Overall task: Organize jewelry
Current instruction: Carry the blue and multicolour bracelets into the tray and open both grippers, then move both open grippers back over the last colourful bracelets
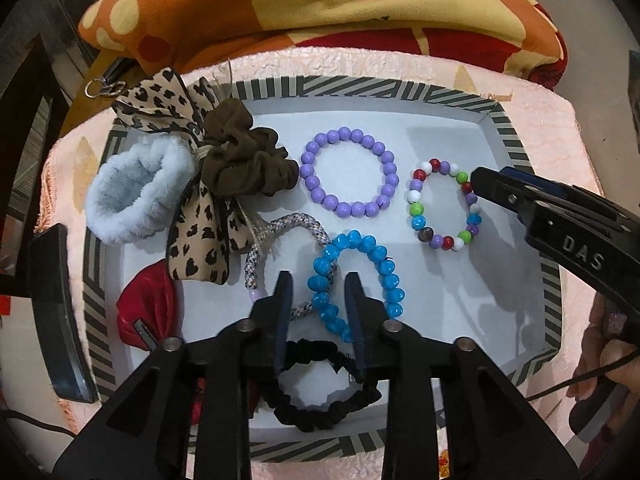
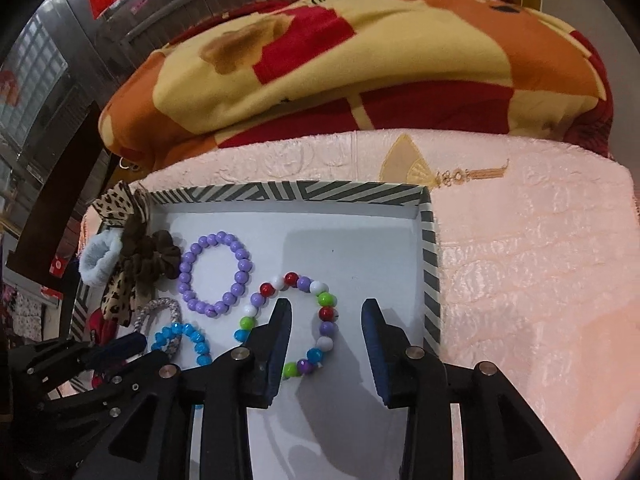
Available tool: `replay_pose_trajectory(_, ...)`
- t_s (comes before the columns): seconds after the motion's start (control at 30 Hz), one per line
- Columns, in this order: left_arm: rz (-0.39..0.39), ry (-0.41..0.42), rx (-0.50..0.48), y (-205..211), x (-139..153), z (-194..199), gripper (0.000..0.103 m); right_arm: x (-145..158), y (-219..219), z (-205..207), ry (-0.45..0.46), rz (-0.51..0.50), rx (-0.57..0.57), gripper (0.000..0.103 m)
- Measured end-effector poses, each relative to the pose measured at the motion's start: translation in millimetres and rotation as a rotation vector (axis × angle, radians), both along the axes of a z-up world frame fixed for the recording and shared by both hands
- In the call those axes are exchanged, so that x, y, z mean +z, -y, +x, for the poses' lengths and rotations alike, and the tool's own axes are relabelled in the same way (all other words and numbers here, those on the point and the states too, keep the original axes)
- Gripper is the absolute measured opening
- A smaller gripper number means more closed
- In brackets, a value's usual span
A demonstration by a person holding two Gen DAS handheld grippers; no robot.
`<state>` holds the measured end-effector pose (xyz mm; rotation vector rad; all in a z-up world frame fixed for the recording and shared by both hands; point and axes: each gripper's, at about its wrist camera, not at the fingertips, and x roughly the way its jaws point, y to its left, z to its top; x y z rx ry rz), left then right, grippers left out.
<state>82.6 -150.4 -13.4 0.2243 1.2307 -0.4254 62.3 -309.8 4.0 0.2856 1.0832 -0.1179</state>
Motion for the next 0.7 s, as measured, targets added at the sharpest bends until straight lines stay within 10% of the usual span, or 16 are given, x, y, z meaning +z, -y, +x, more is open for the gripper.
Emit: replay_pose_trajectory(0.7, 0.002, 0.133, 0.035, -20, 39, -51, 0.039, 41, -24, -86, 0.07, -0.007, -0.07, 0.041)
